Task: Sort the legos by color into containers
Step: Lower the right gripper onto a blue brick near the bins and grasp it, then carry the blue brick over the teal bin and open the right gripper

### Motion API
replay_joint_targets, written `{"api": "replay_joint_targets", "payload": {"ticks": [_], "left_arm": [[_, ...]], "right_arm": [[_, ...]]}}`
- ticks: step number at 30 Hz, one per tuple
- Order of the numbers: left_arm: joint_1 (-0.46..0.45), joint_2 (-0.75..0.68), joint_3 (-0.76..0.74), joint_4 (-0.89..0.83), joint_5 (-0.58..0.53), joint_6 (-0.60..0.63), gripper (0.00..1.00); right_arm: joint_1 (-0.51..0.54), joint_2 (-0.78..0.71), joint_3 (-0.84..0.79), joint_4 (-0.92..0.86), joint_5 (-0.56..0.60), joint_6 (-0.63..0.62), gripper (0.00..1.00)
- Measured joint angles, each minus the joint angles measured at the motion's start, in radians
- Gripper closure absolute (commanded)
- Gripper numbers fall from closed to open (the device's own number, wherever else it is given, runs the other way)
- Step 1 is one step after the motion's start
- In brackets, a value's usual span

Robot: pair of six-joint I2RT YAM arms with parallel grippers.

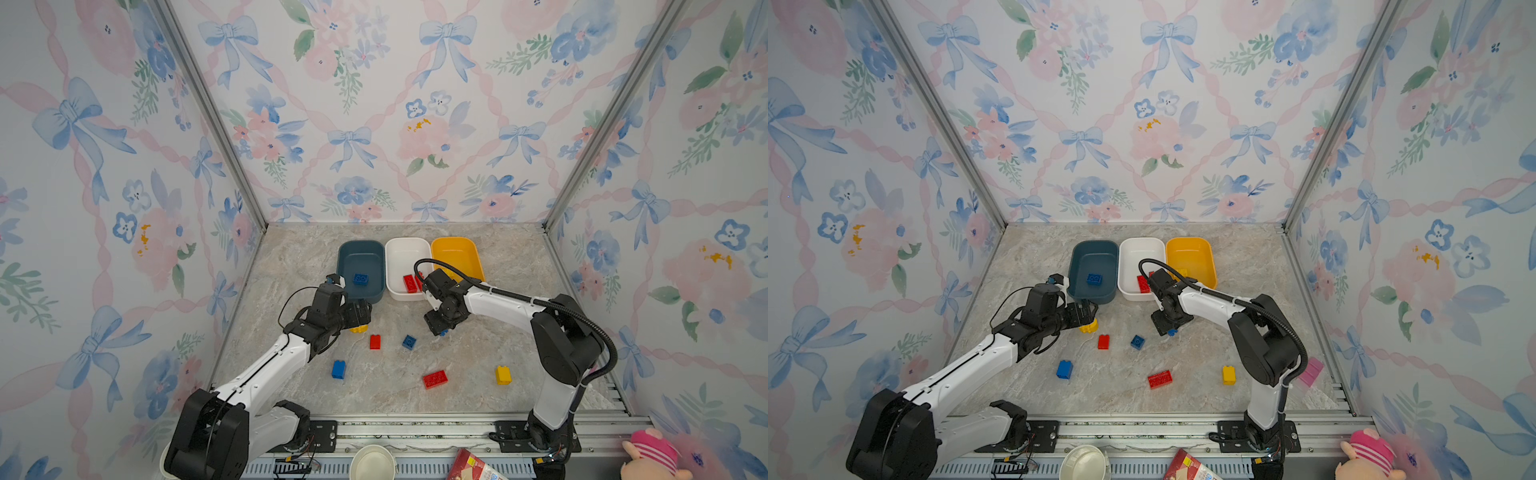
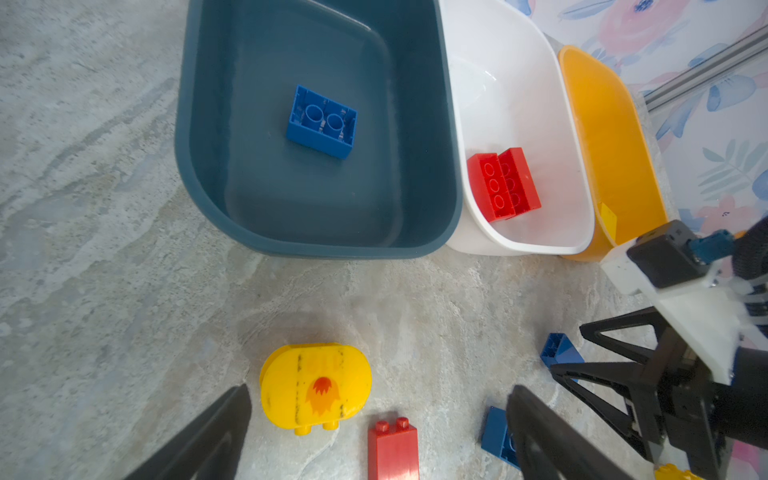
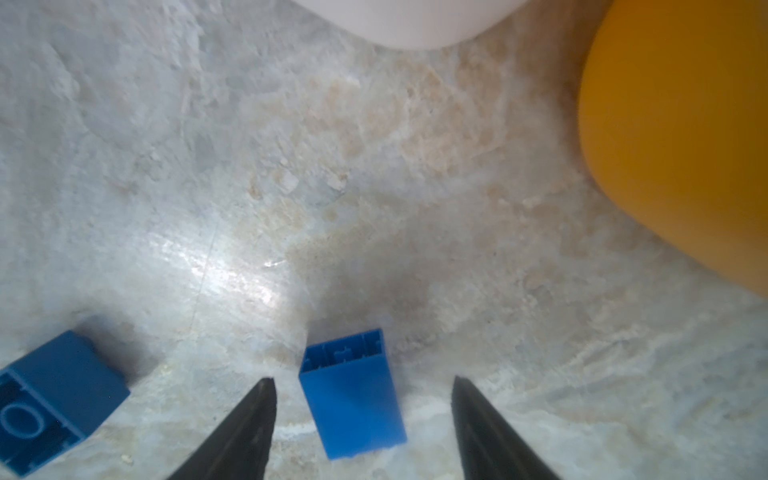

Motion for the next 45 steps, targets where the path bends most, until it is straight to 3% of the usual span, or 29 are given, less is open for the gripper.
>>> {"api": "replay_joint_targets", "payload": {"ticks": [13,23,35,45], "left_arm": [[0.001,-0.001,0.000,0.000,0.000,0.000,0.02],[0.002,-0.010,0.000,0.000,0.000,0.000,0.02],[0.006,-0.041,-0.032,0.000,0.000,0.000,0.02],[0.012,-0.066,-0.052,0.000,0.000,0.000,0.02]], "right_arm": [[0.011,0.021,-0.014,0.010,0.017,-0.027,0.51],[0.013,0.023,-0.014,0.011,0.021,-0.027,0.69],[0.023,0.018,-0.001,-0.013,0.019,-0.008,0.72],[0.049,0.015,0.153,-0.032,-0.014,0.031,0.72]]}}
